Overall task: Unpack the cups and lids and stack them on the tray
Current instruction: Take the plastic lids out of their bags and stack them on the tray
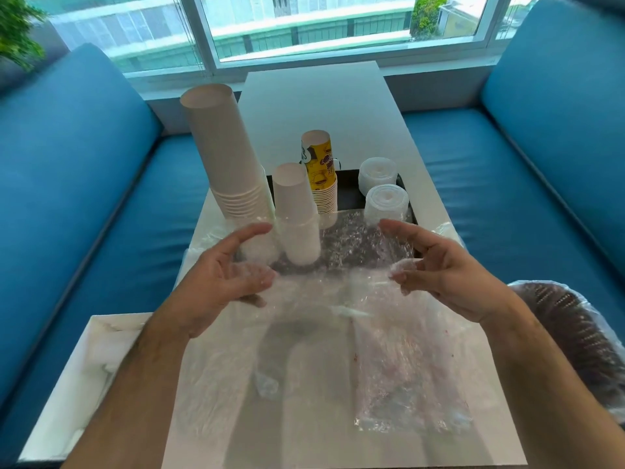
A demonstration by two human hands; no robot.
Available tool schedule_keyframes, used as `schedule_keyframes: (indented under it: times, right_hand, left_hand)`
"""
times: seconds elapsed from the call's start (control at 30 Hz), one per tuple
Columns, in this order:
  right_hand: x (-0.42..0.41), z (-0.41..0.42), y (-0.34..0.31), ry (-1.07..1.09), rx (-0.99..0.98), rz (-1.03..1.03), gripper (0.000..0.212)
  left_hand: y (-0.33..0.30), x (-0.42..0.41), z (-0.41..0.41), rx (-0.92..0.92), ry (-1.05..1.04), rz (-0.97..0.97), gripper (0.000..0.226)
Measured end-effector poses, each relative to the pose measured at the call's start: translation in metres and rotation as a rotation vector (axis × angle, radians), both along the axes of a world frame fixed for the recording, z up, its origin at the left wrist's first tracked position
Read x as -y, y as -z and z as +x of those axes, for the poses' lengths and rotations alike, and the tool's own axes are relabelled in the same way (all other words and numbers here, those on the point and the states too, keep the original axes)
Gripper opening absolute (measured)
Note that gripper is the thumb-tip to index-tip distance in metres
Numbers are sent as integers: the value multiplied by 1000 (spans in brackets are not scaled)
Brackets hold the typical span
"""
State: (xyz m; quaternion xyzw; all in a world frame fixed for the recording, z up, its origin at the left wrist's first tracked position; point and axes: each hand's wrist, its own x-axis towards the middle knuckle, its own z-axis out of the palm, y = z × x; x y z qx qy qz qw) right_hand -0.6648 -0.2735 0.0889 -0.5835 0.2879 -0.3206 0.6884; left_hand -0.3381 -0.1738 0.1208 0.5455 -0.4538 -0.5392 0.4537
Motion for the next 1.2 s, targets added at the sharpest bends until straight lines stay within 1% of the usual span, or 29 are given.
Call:
schedule_keyframes:
  times: [0.07,0.17,0.23,0.37,0.47,0.67,0.77,0.83,0.9,0.97,1.0,1.03,1.1,1.13,1.17,1.2]
  right_hand:
    - [0,-1,-2,-23,-17,-5,88]
    - [0,-5,-5,-101,-69,-24,102]
    - [-1,-7,-7,-130,-79,-31,110]
    - [-1,-11,-10,-170,-140,-98,116]
    - [-2,-15,-13,-215,-183,-117,118]
    - [-6,-27,-19,-229,-222,-190,120]
    - [-8,-35,-26,-200,-219,-211,121]
    - [-8,-39,-33,-189,-220,-222,122]
    - [-10,-44,-37,-186,-205,-237,121]
    - [-11,-48,-44,-160,-154,-228,117]
    - [-11,-49,-49,-106,-135,-222,115]
    - [-10,-48,-55,-21,-152,-239,113]
    - [-2,-39,-63,158,-298,-336,111]
    - [2,-30,-66,163,-366,-365,110]
    - [5,-18,-68,92,-403,-346,106]
    - [6,-6,-66,-26,-395,-264,98]
  left_hand:
    - [-2,-1,0,-13,-7,-24,87]
    - [-2,-4,2,-19,-4,-49,98]
    - [-3,-7,4,-21,36,-40,102]
    - [-8,-13,3,-6,92,-17,92]
    - [-16,-17,5,-12,121,-7,94]
    - [-32,-22,12,23,278,36,114]
    - [-38,-22,12,35,325,25,118]
    - [-41,-19,8,78,321,-3,114]
    - [-44,-15,2,96,244,-74,100]
    - [-49,-10,-4,67,137,-138,87]
    - [-53,-9,-6,55,120,-153,85]
    - [-55,-7,-8,63,134,-161,86]
    - [-60,-2,-13,145,218,-149,87]
    - [-62,2,-15,192,266,-128,88]
    - [-64,7,-18,219,315,-104,88]
    - [-65,12,-21,232,366,-78,89]
